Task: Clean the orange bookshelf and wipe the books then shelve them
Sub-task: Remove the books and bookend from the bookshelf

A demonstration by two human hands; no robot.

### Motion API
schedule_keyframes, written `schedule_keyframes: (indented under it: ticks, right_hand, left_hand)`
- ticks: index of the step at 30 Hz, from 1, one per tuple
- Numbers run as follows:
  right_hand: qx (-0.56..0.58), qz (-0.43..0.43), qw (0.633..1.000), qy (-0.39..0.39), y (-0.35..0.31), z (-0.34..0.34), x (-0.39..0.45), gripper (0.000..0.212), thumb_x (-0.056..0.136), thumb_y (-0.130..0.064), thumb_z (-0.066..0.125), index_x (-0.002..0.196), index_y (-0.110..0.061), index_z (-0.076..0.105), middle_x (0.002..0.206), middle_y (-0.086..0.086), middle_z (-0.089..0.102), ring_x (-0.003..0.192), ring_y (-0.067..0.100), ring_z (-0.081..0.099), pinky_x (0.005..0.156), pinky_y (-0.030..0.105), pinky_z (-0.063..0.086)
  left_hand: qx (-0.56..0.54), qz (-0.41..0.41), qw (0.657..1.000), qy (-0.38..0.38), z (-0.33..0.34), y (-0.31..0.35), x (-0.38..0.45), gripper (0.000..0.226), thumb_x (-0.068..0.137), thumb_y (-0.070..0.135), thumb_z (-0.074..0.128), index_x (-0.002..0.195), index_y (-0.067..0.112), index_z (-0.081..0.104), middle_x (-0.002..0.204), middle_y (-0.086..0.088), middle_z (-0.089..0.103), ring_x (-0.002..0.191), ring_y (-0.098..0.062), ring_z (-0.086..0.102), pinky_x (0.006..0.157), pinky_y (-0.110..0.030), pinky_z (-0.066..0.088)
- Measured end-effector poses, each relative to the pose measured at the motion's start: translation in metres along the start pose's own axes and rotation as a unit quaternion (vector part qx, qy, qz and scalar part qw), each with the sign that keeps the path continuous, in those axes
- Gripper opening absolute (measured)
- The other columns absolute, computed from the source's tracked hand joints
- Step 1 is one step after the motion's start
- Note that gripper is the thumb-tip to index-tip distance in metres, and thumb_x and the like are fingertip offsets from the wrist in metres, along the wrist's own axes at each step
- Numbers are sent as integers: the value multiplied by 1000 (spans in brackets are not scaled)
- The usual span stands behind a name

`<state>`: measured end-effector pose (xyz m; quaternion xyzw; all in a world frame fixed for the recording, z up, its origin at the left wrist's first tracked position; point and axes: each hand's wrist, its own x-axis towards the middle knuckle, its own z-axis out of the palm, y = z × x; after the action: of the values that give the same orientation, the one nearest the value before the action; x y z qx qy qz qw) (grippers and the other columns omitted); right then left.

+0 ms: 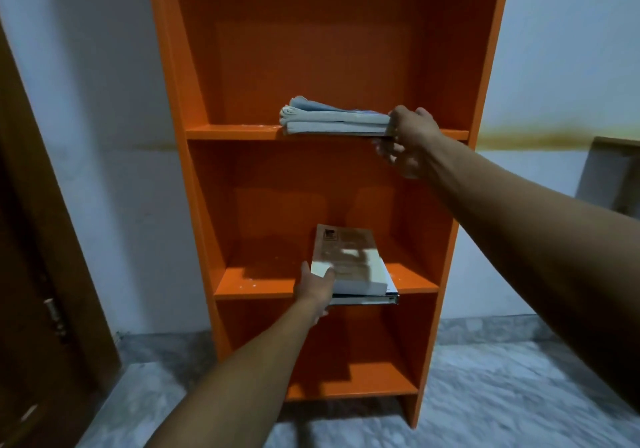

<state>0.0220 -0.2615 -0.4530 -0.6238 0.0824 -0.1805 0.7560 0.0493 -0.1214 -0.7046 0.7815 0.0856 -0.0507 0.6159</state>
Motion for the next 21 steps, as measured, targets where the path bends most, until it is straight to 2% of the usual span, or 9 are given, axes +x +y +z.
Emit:
schedule_keyframes:
  ticks: [3,5,8,10,12,15,17,19,21]
  right_hand:
    - [34,3,999,4,0,0,-10,67,97,-15,53,153,-31,21,105,18,62,74,21,66,58,27,54]
    - [54,-3,998,-14,1,-1,-23,70,96,-12,53,154,-30,17,113,20,61,73,22,66,59,28,52]
    - [82,4,996,-47,0,-3,-44,57,95,-8,52,146,-21,31,119,20,61,72,24,66,58,29,52]
    - [89,14,994,-59,1,-1,-54,44,94,-6,52,136,-14,41,111,18,61,73,24,65,57,29,53]
    - [95,29,993,-64,3,4,-62,36,92,-5,53,128,-9,46,105,17,58,75,25,64,59,31,55]
    - [124,63,988,-67,3,13,-60,18,88,-3,53,105,-4,48,106,20,52,84,31,62,82,42,59]
    - [144,76,985,-56,1,22,-57,11,87,1,53,95,-3,48,99,20,50,87,33,59,83,48,59]
    - [139,71,987,-42,6,30,-54,24,85,3,55,107,-1,48,103,21,52,86,33,60,69,47,59]
    - [140,53,988,-30,16,35,-49,50,83,2,63,129,-4,43,119,25,54,88,34,64,57,43,58]
  left_hand:
    - [-81,-11,996,-26,3,-2,-3,64,99,36,56,151,33,19,129,-9,54,102,-29,62,75,-37,57]
    - [-99,-12,994,-41,1,-6,-10,45,99,33,57,137,31,33,119,-6,56,102,-28,61,86,-44,58]
    - [-124,-35,988,-91,-12,-19,-25,46,96,32,62,135,32,37,116,-4,57,102,-29,63,88,-50,58]
    - [-143,-56,980,-124,-25,-31,-34,58,92,30,69,136,40,33,126,-7,57,105,-32,64,87,-50,59]
    - [-145,-69,976,-146,-40,-41,-37,87,83,32,76,149,47,21,139,-13,51,110,-35,62,85,-51,59]
    - [-157,-92,967,-178,-55,-47,-31,108,82,25,76,154,45,-2,146,-18,44,114,-39,60,90,-53,56]
    - [-150,-104,966,-184,-58,-42,-31,114,77,27,80,154,46,-3,149,-15,45,126,-40,53,100,-61,47]
    - [-102,-79,976,-173,-53,-40,-33,99,78,40,79,153,40,15,144,-8,53,130,-35,50,105,-62,39]
    - [-92,-40,983,-150,-46,-40,-39,67,89,39,70,145,29,33,131,-3,62,116,-26,59,93,-50,47]
